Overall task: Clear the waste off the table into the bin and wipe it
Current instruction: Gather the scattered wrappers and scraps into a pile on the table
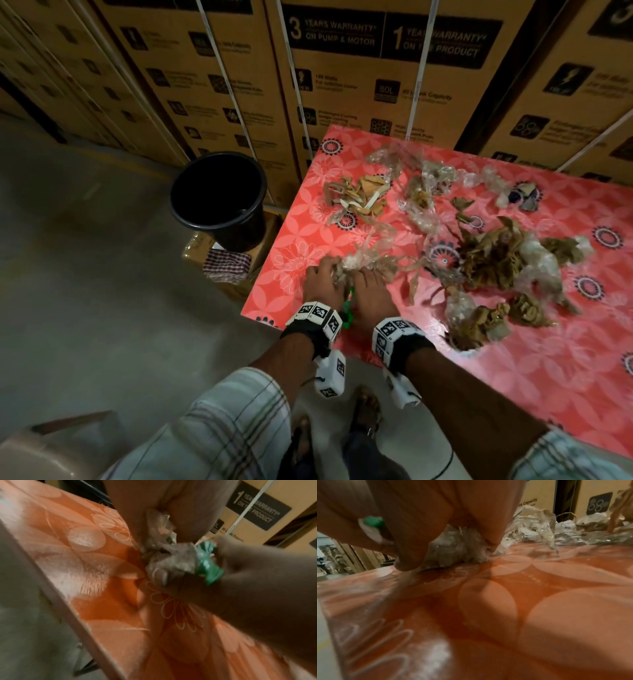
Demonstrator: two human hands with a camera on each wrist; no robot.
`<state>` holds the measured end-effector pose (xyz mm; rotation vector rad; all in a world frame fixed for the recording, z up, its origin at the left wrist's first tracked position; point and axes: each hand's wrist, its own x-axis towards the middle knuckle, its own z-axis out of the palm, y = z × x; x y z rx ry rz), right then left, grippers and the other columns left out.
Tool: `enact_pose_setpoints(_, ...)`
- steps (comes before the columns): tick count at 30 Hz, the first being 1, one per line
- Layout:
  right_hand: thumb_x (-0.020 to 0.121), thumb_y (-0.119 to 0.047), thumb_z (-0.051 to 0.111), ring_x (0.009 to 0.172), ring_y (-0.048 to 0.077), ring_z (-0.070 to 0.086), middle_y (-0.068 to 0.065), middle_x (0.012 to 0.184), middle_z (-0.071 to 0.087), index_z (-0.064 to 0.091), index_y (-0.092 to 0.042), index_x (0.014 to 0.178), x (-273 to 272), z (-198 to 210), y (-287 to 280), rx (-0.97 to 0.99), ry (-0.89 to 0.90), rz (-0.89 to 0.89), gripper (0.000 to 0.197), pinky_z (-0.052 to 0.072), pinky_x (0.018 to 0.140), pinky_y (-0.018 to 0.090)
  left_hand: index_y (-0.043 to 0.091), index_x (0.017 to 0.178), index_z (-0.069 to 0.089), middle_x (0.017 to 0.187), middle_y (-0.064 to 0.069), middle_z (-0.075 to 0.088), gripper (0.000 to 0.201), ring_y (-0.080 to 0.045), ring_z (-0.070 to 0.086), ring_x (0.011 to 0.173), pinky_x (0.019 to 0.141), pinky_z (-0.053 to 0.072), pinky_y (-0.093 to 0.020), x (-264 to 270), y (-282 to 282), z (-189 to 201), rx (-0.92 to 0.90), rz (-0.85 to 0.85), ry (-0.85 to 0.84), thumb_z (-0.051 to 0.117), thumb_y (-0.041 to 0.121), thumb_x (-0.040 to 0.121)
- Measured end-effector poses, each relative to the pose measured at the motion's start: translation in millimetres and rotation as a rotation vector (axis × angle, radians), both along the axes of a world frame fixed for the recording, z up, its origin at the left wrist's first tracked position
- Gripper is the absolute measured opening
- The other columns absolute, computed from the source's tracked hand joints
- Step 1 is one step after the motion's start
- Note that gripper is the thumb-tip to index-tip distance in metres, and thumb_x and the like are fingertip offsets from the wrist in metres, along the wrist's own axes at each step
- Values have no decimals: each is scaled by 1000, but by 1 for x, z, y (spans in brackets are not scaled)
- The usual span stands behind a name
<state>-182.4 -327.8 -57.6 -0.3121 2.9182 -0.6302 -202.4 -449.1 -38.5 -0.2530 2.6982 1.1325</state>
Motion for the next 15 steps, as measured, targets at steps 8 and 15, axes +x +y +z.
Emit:
enact_pose_setpoints(8,66,-24,81,132,36,35,21,143,35,-17,-28,147,-9,0,8,-210,-119,-139,127,36,107,47,17,136,47,123,-9,63,40,-28,61,108,88,50,-33,-2,5,3,205,-55,-21,43,7,97)
enact_pose_setpoints(15,65,-21,75,122,32,37,13,132,30,28,-27,143,-19,0,16,-129,-104,-183,91,34,106,41,9,124,58,118,-11,65,29,-27,63,105,89,51,-32,-10,10,8,246,-129,-101,47,7,97)
